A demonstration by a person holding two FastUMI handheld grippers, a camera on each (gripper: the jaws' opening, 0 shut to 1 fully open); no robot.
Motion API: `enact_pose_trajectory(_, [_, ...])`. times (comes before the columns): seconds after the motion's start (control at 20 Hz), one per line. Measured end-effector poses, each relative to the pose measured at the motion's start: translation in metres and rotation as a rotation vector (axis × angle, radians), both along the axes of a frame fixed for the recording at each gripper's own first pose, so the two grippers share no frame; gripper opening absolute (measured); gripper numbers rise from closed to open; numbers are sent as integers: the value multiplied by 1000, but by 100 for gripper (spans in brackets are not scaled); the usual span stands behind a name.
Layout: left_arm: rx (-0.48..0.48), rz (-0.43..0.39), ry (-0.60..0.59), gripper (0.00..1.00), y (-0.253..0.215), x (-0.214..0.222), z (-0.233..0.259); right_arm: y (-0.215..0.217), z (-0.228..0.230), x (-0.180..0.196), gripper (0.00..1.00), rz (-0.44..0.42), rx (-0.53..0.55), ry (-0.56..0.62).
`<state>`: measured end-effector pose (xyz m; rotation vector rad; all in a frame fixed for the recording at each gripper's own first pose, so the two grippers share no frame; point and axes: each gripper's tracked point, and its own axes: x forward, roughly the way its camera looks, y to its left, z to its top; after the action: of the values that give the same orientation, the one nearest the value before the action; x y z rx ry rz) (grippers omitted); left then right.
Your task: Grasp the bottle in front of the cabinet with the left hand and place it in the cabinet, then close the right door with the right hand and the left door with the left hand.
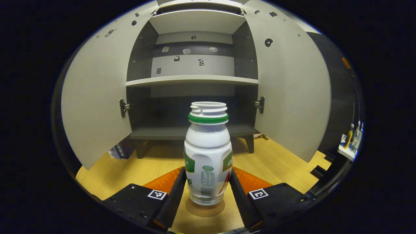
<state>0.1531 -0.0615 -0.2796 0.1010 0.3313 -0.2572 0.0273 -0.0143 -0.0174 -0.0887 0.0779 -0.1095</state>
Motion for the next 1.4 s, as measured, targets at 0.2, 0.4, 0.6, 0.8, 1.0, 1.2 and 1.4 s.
enact_pose_trajectory(0.2, [-35,-75,-28,77,-19,17,61,11,-3,-4,94,27,3,-10])
enact_pose_trajectory(0.4, [-83,-146,-54,77,-41,36,136,18,-10,-9,98,48,22,7])
enact_pose_trajectory(0.6, [-66,-171,-110,77,-52,67,206,19,-11,-14,98,52,28,11])
enact_pose_trajectory(0.8, [12,-158,-149,77,-51,111,256,17,-12,-15,98,57,50,19])
enact_pose_trajectory(1.0, [-20,-100,-133,77,-47,161,282,6,-16,-15,94,37,64,23])
enact_pose_trajectory(1.2, [-28,-24,-145,77,-37,213,306,-8,-15,-11,94,10,81,24])
enact_pose_trajectory(1.4, [74,26,-164,77,-26,257,313,-22,-18,-7,98,-25,98,29])
